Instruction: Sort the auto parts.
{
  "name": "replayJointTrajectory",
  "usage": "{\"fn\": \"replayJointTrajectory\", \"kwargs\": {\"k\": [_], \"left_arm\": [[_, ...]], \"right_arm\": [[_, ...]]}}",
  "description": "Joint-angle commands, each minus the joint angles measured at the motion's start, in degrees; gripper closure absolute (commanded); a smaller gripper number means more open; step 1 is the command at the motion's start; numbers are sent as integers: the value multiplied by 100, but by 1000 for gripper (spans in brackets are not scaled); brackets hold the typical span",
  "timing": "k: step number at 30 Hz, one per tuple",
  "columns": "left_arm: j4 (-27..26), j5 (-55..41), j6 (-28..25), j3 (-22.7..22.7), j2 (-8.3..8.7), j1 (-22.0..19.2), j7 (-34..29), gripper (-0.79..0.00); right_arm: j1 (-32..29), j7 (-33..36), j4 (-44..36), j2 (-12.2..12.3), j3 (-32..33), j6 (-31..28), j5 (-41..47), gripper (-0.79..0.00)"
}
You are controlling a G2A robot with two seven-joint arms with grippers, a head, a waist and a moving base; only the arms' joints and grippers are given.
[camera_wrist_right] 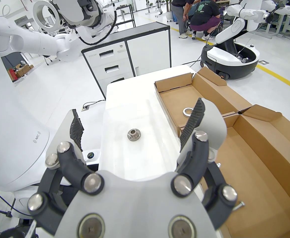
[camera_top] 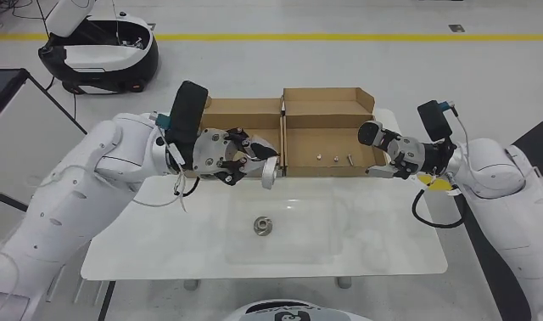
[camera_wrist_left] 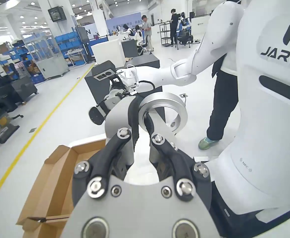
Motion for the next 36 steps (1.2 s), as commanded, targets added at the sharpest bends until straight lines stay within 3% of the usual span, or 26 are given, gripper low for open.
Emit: {"fn": "replayJointTrajectory", "kwargs": {"k": [1,7,20,36], "left_arm": [[0,-1,0,0,0,0,1,0],[-46,-38,77,-13,-10,40,65,0],[-699,-678,0,-371,-192,733,2105,0],[-883,302,0,-692,-371,1590,4209,0]], "right_arm": [[0,0,0,0,0,0,0,-785],[0,0,0,0,0,0,0,-785],[0,0,0,0,0,0,0,-785],[0,0,0,0,0,0,0,-785]]}}
